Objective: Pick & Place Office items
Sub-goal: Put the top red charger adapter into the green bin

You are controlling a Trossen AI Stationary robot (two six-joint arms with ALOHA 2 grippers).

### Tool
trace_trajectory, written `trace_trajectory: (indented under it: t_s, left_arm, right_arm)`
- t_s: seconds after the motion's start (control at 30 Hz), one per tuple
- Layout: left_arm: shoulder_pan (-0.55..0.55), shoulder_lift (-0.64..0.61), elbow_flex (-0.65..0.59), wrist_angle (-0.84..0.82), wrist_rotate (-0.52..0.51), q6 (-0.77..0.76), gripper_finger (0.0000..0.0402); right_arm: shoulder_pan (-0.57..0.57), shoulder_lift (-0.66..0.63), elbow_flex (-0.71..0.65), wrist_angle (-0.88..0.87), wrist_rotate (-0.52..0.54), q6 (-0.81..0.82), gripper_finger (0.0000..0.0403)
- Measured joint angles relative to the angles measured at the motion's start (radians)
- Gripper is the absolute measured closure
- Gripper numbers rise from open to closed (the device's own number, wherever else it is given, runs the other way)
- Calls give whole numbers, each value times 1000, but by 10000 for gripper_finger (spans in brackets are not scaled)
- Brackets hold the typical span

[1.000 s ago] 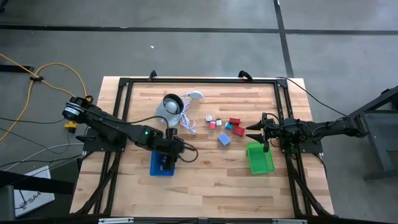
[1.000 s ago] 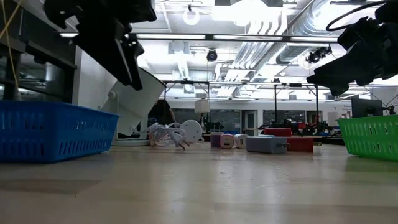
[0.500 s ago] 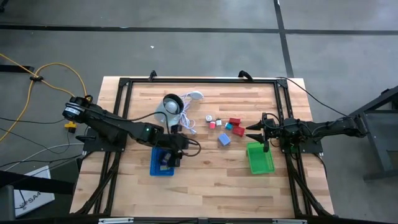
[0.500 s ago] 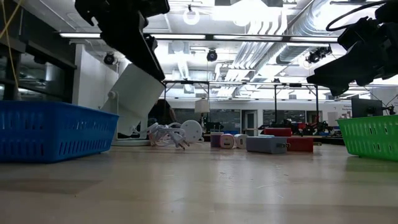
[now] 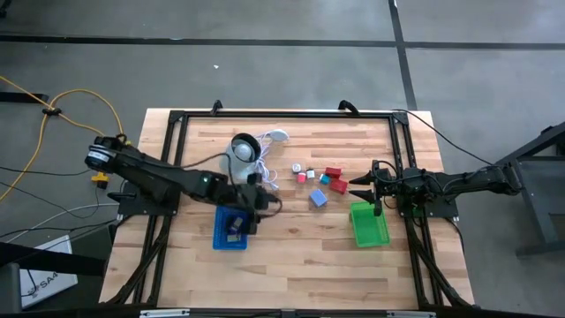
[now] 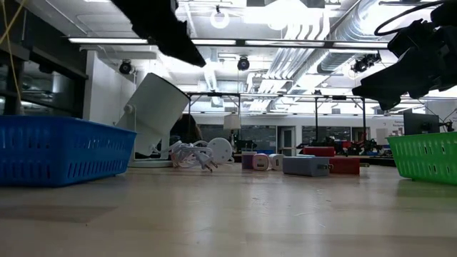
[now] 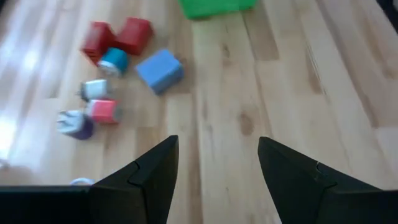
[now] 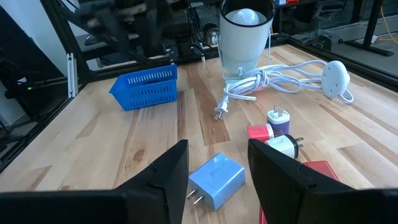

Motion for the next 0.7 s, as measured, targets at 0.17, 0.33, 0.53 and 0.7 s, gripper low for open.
trace_trajectory:
  t_s: [0.17,0.33,0.53,0.7]
  left_arm:
    - [40,-62,0,-9,18,28,189]
    - [47,-133,-11,-17,29,45,189]
    - [76,-277,-142,22,26,25,189]
    - [91,-407,-317,184,24,-7,189]
  right_arm:
    - [0,0,0,0,0,0,250]
    - [0,0,0,0,0,0,250]
    - [0,0,0,0,0,0,250]
    - [0,0,0,0,0,0,250]
